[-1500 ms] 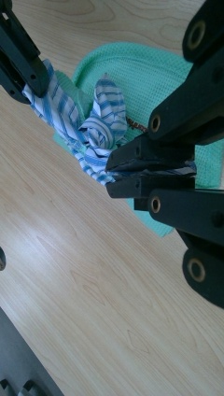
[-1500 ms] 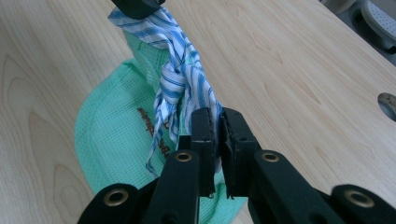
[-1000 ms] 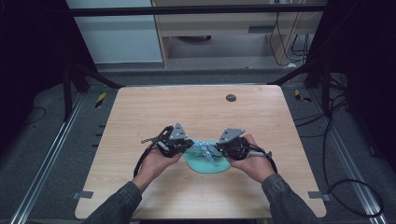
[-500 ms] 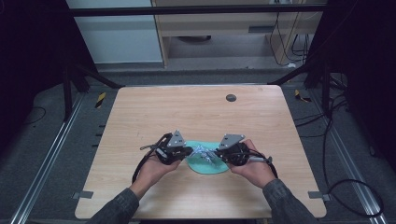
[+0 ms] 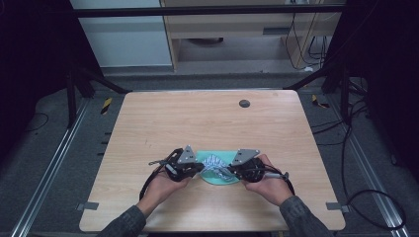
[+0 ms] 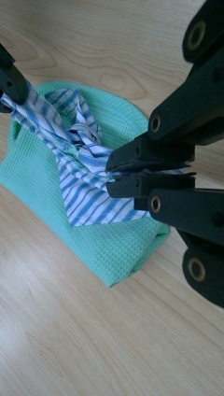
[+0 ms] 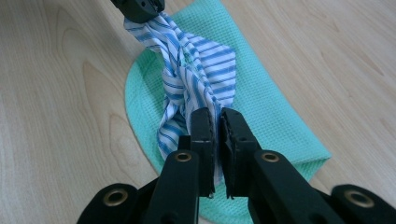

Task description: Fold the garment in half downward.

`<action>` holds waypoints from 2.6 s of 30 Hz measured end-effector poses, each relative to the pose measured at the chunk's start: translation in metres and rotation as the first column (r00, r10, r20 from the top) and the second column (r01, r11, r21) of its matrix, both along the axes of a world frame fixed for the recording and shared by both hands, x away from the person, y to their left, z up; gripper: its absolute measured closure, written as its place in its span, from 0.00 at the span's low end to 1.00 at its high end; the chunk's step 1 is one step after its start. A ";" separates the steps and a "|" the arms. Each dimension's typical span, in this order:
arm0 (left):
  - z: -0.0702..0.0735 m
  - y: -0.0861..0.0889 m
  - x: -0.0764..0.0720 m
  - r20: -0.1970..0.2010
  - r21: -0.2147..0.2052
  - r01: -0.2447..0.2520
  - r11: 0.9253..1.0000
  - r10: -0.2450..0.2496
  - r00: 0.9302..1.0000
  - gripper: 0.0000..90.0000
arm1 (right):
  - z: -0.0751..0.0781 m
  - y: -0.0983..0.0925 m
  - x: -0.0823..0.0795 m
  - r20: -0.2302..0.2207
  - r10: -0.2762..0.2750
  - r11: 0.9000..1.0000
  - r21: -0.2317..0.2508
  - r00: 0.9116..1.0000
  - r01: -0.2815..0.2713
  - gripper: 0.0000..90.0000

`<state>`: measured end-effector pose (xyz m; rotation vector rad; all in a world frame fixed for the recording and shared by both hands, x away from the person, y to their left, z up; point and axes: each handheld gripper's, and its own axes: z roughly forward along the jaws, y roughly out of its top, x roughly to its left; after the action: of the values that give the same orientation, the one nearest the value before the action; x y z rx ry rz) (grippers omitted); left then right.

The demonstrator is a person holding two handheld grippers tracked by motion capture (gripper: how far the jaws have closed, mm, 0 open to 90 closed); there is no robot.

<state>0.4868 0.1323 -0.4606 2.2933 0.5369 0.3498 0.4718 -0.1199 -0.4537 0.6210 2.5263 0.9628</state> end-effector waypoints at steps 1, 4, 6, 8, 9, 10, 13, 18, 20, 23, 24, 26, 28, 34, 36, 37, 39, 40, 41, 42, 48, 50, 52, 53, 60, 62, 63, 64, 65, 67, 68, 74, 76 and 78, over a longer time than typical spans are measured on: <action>-0.001 0.000 -0.001 -0.001 0.001 0.004 1.000 -0.004 1.000 0.95 | -0.001 0.000 -0.001 -0.002 0.004 1.000 -0.001 1.000 -0.004 0.93; -0.005 0.000 -0.004 -0.008 0.001 0.007 1.000 -0.007 1.000 0.95 | -0.005 -0.001 -0.004 -0.009 0.004 1.000 -0.002 1.000 -0.004 0.93; -0.009 0.000 -0.006 -0.012 0.002 0.010 1.000 -0.010 1.000 0.96 | -0.007 -0.002 -0.006 -0.013 0.004 1.000 -0.001 1.000 -0.004 0.93; -0.011 0.000 -0.008 -0.012 0.010 0.015 1.000 -0.015 1.000 0.96 | -0.010 -0.002 -0.009 -0.018 0.006 1.000 0.003 1.000 -0.006 0.93; -0.012 0.000 -0.009 -0.013 0.011 0.016 1.000 -0.016 1.000 0.96 | -0.011 -0.003 -0.010 -0.017 0.008 1.000 0.003 1.000 -0.008 0.94; -0.013 0.000 -0.010 -0.011 0.012 0.016 1.000 -0.016 1.000 0.96 | -0.012 -0.003 -0.011 -0.021 0.010 1.000 0.002 1.000 -0.009 0.94; -0.016 0.002 -0.013 -0.015 0.011 0.020 1.000 -0.020 1.000 0.96 | -0.014 -0.003 -0.014 -0.030 0.014 1.000 0.005 0.999 -0.014 0.93; -0.019 0.002 -0.020 0.009 0.000 0.006 1.000 -0.006 1.000 0.92 | -0.015 -0.003 -0.018 -0.029 0.015 1.000 0.005 0.999 -0.015 0.93; -0.019 0.003 -0.020 0.005 -0.010 0.002 1.000 -0.002 1.000 0.91 | -0.015 -0.003 -0.019 -0.029 0.016 1.000 0.005 0.999 -0.016 0.93; -0.018 0.005 -0.023 0.033 -0.026 -0.017 1.000 0.018 0.999 0.81 | -0.014 -0.003 -0.019 -0.027 0.019 1.000 0.005 0.999 -0.019 0.92; -0.018 0.005 -0.023 0.046 -0.028 -0.026 0.999 0.027 0.999 0.75 | -0.014 -0.003 -0.019 -0.026 0.021 1.000 0.003 0.999 -0.021 0.92; -0.020 0.005 -0.025 0.050 -0.037 -0.029 0.999 0.031 0.998 0.66 | -0.015 -0.003 -0.019 -0.028 0.022 1.000 0.001 0.999 -0.022 0.92; -0.021 0.005 -0.025 0.048 -0.039 -0.028 0.999 0.030 0.998 0.57 | -0.015 -0.004 -0.020 -0.031 0.025 1.000 0.000 0.999 -0.025 0.91; -0.022 0.005 -0.025 0.043 -0.039 -0.006 0.999 0.008 0.999 0.62 | -0.013 -0.003 -0.020 -0.044 0.032 0.999 0.005 0.999 -0.031 0.80; -0.023 0.005 -0.025 0.041 -0.021 0.006 1.000 -0.005 0.999 0.68 | -0.012 -0.002 -0.019 -0.053 0.027 1.000 0.002 0.998 -0.027 0.72; -0.023 0.005 -0.025 0.044 -0.020 0.007 1.000 -0.006 0.999 0.71 | -0.012 -0.001 -0.018 -0.051 0.025 1.000 -0.001 0.998 -0.025 0.70; -0.024 0.005 -0.025 0.038 -0.017 0.008 1.000 -0.007 0.999 0.76 | -0.012 0.000 -0.017 -0.057 0.019 1.000 0.007 0.998 -0.019 0.66; -0.025 0.005 -0.026 0.036 -0.018 0.009 1.000 -0.008 0.999 0.78 | -0.012 0.001 -0.017 -0.056 0.020 1.000 0.011 0.998 -0.019 0.64; -0.024 0.005 -0.027 0.046 -0.005 0.011 1.000 -0.011 0.999 0.80 | -0.012 0.003 -0.017 -0.058 0.018 1.000 0.010 0.998 -0.017 0.66; -0.024 0.005 -0.027 0.058 0.004 0.013 1.000 -0.014 0.998 0.82 | -0.012 0.004 -0.018 -0.053 0.021 1.000 0.006 0.998 -0.021 0.68; -0.028 0.005 -0.030 0.057 0.024 0.033 0.999 -0.034 0.998 0.93 | -0.014 0.004 -0.024 -0.057 0.034 0.999 -0.005 0.998 -0.034 0.91; -0.029 0.005 -0.031 0.054 0.032 0.040 0.999 -0.041 0.998 0.94 | -0.016 0.003 -0.025 -0.067 0.034 0.999 -0.003 0.997 -0.035 0.95; -0.029 0.004 -0.032 0.045 0.033 0.045 0.998 -0.046 0.998 0.95 | -0.019 0.001 -0.026 -0.066 0.043 0.999 -0.006 0.997 -0.043 0.96; -0.029 0.004 -0.032 0.045 0.040 0.046 0.998 -0.047 0.998 0.95 | -0.020 0.001 -0.026 -0.070 0.045 0.999 -0.009 0.996 -0.046 0.96; -0.032 0.005 -0.034 0.030 0.055 0.056 0.997 -0.058 0.998 0.96 | -0.026 0.003 -0.031 -0.069 0.060 0.998 -0.027 0.996 -0.062 0.97; -0.033 0.005 -0.035 0.028 0.062 0.061 0.996 -0.063 0.998 0.96 | -0.028 0.003 -0.032 -0.065 0.063 0.997 -0.036 0.996 -0.065 0.97; -0.033 0.004 -0.036 0.028 0.062 0.061 0.996 -0.062 0.998 0.96 | -0.029 0.003 -0.032 -0.062 0.064 0.997 -0.042 0.996 -0.067 0.97; -0.033 0.005 -0.036 0.031 0.070 0.067 0.995 -0.069 0.997 0.96 | -0.030 0.004 -0.033 -0.056 0.067 0.996 -0.049 0.996 -0.070 0.97; -0.033 0.004 -0.037 0.031 0.065 0.063 0.996 -0.065 0.997 0.96 | -0.031 0.004 -0.033 -0.051 0.069 0.996 -0.059 0.996 -0.072 0.97; -0.033 0.005 -0.039 0.029 0.071 0.069 0.995 -0.071 0.997 0.96 | -0.031 0.004 -0.034 -0.049 0.071 0.995 -0.065 0.996 -0.074 0.97; -0.033 0.005 -0.040 0.028 0.065 0.066 0.996 -0.068 0.997 0.96 | -0.031 0.004 -0.034 -0.044 0.073 0.994 -0.073 0.996 -0.076 0.97; -0.033 0.007 -0.043 0.019 0.057 0.062 0.996 -0.063 0.998 0.97 | -0.030 0.004 -0.035 -0.038 0.076 0.993 -0.083 0.996 -0.079 0.97; -0.033 0.007 -0.045 0.017 0.047 0.058 0.997 -0.059 0.998 0.97 | -0.030 0.004 -0.037 -0.037 0.071 0.994 -0.080 0.997 -0.074 0.96; -0.032 0.008 -0.046 0.018 0.056 0.061 0.997 -0.062 0.998 0.97 | -0.030 0.003 -0.038 -0.036 0.075 0.994 -0.074 0.997 -0.077 0.96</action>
<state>0.4405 0.1404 -0.4928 2.3517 0.4506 0.3606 0.4338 -0.1166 -0.4837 0.5262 2.6193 0.8843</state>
